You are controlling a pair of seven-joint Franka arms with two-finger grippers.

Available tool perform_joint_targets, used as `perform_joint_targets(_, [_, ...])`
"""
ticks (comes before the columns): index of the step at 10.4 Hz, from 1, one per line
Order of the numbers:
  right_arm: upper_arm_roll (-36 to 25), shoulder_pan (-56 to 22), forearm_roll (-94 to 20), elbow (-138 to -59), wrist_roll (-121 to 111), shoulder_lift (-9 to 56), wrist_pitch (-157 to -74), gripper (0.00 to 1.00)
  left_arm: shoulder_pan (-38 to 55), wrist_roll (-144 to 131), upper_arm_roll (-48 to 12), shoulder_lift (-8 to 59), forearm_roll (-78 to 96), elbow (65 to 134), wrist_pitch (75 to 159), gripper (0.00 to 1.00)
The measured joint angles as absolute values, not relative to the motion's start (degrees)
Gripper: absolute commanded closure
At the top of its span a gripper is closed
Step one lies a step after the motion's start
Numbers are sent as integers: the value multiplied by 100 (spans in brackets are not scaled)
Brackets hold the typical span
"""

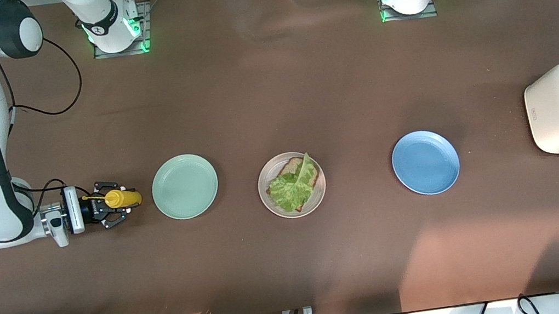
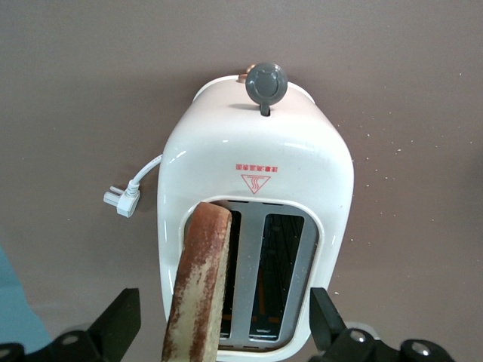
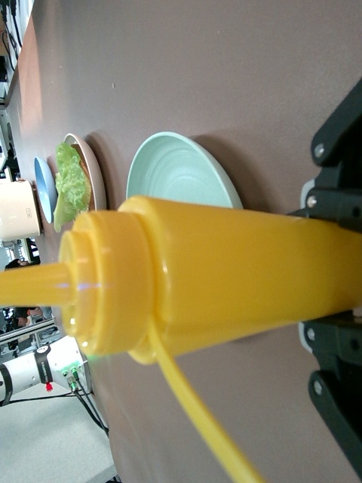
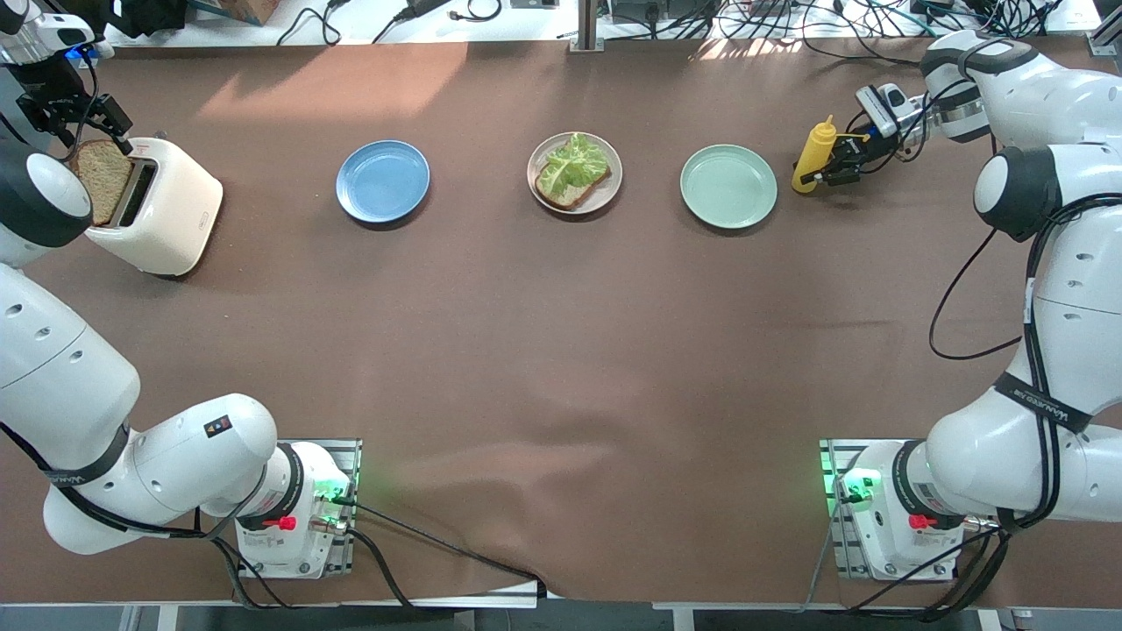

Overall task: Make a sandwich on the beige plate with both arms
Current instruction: 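Grasp the yellow mustard bottle with the right gripper while the left gripper grasps toast, then carry the mustard bottle with the right gripper over the beige plate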

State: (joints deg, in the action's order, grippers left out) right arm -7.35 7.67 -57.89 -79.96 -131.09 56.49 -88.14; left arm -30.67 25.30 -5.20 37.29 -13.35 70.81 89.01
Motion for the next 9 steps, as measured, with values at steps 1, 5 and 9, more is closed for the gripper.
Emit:
perform_joint_targets(1, [-734,747,-5745,-7964,-13109,5637,-8884,100,-3067,2530,-525,3729,-1335,7081,8904,1])
perform_joint_targets(5, [-729,183,-4409,-7913,-11834,4957,-9850,100,-3065,2530,-542,3729,-1335,7081,8909,1])
perform_joint_targets(9, [-1018,-913,-3348,-8212,-9685,4031,-10177,100,-3065,2530,-548,3730,-1335,7080,8914,1])
